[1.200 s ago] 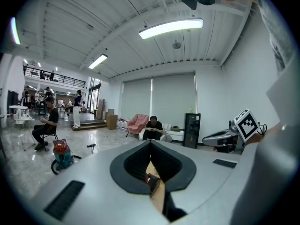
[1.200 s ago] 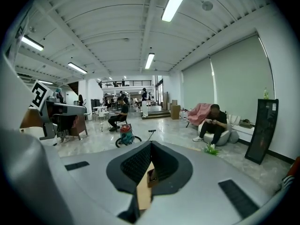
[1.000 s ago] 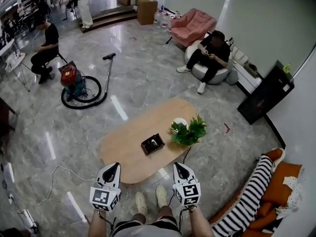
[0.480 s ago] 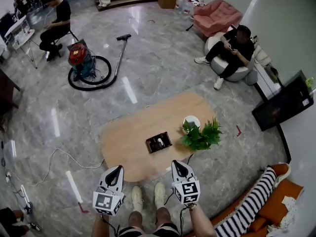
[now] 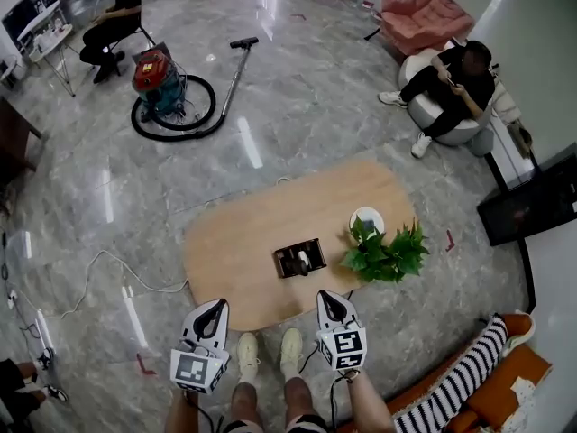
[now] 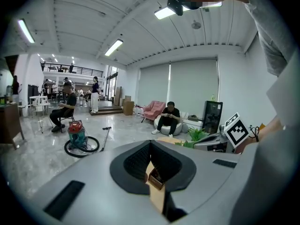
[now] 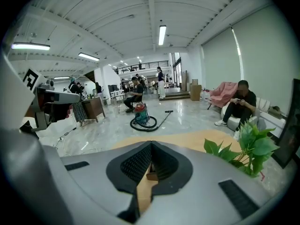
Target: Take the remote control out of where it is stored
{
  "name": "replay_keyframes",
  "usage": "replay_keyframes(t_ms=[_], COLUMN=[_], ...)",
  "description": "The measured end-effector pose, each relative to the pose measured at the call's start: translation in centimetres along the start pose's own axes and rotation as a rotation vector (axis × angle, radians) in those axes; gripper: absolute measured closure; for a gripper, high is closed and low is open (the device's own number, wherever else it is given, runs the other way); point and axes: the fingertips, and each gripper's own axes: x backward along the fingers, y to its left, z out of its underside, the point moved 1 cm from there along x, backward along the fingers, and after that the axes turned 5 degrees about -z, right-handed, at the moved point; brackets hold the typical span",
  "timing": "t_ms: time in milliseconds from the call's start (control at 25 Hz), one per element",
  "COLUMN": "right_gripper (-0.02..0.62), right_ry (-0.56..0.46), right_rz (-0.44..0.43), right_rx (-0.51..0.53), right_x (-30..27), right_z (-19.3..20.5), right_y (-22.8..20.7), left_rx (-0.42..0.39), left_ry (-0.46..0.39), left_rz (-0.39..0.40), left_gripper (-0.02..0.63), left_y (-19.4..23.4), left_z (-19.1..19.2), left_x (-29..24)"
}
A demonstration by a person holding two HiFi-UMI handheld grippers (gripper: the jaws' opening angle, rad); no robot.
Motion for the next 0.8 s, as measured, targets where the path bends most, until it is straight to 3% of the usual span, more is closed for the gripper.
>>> replay_keyframes(t_ms=[440,800], right_gripper=[0.591,0.591], right_ry=[0.025,0.035], right_rz=[-0.013,-0.047], right_rx=[0.015,-0.041], right_x=[-5.0,-7.3], right_z=[3.4,4.4], right_y=[-2.0,-2.7], left_rx=[0.027,0.043], left_ry=[0.043,0.059], left_rz=[0.010,0.011], left_gripper=[0.600,0.601], left_y=[0.4,0.6], left_z=[5.6,6.8], left_x=[-3.1,-3.5])
